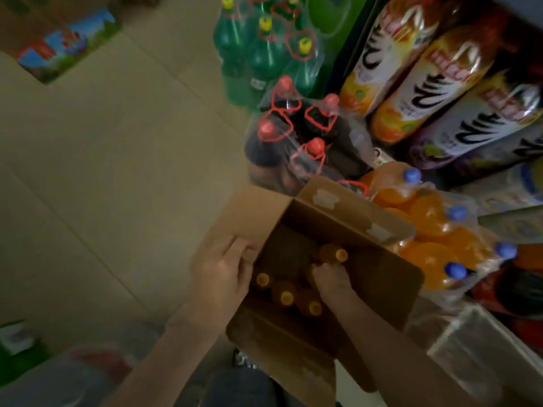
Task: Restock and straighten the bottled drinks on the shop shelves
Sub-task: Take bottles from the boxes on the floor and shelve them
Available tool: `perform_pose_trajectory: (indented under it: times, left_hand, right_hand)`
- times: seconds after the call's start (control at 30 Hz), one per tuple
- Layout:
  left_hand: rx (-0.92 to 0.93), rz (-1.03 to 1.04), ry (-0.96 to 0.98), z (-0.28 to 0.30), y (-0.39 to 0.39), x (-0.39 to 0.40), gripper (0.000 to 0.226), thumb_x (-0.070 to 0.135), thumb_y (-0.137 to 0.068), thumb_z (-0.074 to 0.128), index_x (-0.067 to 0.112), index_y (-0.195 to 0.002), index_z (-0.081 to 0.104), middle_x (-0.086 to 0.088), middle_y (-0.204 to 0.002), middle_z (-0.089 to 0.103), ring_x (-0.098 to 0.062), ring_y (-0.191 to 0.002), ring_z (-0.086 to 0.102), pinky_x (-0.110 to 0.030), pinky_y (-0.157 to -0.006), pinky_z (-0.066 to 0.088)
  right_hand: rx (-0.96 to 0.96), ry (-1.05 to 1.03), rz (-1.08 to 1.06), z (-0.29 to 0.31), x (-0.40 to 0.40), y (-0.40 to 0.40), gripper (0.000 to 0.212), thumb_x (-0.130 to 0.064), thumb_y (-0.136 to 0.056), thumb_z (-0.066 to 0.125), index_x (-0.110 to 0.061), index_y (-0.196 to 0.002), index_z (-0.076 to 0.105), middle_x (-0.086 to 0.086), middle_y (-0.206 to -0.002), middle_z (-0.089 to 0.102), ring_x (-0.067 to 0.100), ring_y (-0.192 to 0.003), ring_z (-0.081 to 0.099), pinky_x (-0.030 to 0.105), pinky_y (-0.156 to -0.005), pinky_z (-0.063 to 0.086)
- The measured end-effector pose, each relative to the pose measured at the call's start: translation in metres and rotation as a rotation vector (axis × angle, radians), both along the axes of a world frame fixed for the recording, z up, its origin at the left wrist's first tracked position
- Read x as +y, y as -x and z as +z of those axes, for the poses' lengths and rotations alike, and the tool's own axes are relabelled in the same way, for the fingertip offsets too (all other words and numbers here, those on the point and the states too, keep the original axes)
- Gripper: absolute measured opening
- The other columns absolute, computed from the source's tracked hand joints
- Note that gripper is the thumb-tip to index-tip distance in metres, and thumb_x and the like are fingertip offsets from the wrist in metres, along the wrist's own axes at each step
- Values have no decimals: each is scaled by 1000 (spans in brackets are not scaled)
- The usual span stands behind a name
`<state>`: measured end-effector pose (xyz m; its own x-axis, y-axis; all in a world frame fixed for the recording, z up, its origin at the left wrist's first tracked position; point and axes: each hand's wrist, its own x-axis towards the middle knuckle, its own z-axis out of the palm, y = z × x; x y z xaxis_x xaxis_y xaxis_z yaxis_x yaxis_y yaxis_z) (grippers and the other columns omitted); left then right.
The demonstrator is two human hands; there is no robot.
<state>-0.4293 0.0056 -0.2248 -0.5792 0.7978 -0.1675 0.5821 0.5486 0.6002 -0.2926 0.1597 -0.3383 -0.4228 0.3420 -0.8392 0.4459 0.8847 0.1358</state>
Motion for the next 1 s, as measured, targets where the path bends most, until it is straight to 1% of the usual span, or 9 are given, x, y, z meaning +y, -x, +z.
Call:
perform_pose_trajectory:
  times: [0.2, 0.33, 0.43, 0.53, 0.63, 0.7, 0.77, 0.87, 1.0]
  left_hand:
    - [51, 25, 42, 10, 4, -14, 27, 0, -74, 65, 10, -100, 65, -6, -98, 63, -22, -82, 62, -24, -70, 48]
    - [-184, -70, 169, 32, -9, -1, 58, 24, -83, 63, 23, -135, 37, 9, -133, 40, -11, -118, 43, -20, -94, 36]
    - [-430, -201, 191, 44, -27, 16, 86, 45, -72, 71, 37, -140, 19, 25, -136, 23, -1, -127, 30, -27, -108, 31]
    - [-601, 54, -74, 57, -36, 31, 75, 46, -54, 80, 45, -118, 40, 19, -117, 51, -1, -108, 51, -24, -88, 44]
    - [-506, 297, -140, 69, -34, 39, 54, 23, -60, 86, 40, -92, 45, 23, -88, 52, 4, -80, 52, -6, -66, 37]
    - [-420, 404, -132, 68, -29, 40, 51, 23, -62, 84, 33, -92, 45, 24, -81, 48, 1, -75, 48, -7, -60, 34]
    - [-443, 491, -144, 63, -21, 41, 48, 23, -64, 83, 27, -96, 48, 22, -80, 50, 1, -72, 50, -8, -59, 35]
    - [-472, 577, -121, 44, -8, 36, 44, 29, -63, 82, 15, -98, 58, 6, -85, 63, -12, -82, 59, -21, -71, 45]
    - [-419, 576, -60, 13, 4, 27, 51, 40, -58, 82, 13, -96, 60, -2, -86, 66, -21, -85, 62, -34, -75, 50]
  right_hand:
    - [163, 124, -242, 37, 0, 2, 45, -18, -93, 48, -15, -136, 37, 10, -121, 55, 28, -110, 55, 36, -87, 49]
    - [468, 302, -279, 150, 10, 15, 32, -32, -82, 66, -24, -107, 49, -9, -92, 55, 9, -85, 56, 21, -67, 46]
    - [702, 456, -216, 242, 23, 17, 26, -39, -73, 69, -28, -83, 47, -11, -64, 48, 5, -60, 46, 19, -50, 32]
    - [945, 612, -276, 295, 37, 18, 24, -47, -71, 60, -28, -86, 57, -7, -65, 55, 9, -59, 52, 22, -51, 41]
    - [1085, 855, -689, 290, 52, 13, 22, -30, -89, 56, -13, -102, 61, 7, -76, 64, 17, -63, 58, 23, -58, 47]
    - [993, 671, -791, 243, 57, 6, 13, -19, -94, 50, -13, -102, 59, 8, -82, 65, 16, -69, 61, 23, -62, 48]
    - [702, 339, -572, 174, 52, -1, 17, -15, -94, 49, -16, -110, 57, 7, -102, 62, 18, -91, 61, 24, -76, 47]
    - [210, 161, -276, 82, 35, -10, 48, -11, -93, 45, -20, -139, 35, 12, -144, 28, 35, -129, 35, 41, -106, 34]
    - [-25, 4, -143, 14, 25, -8, 57, -7, -94, 42, -17, -146, 20, 18, -154, 1, 43, -139, 12, 49, -114, 20]
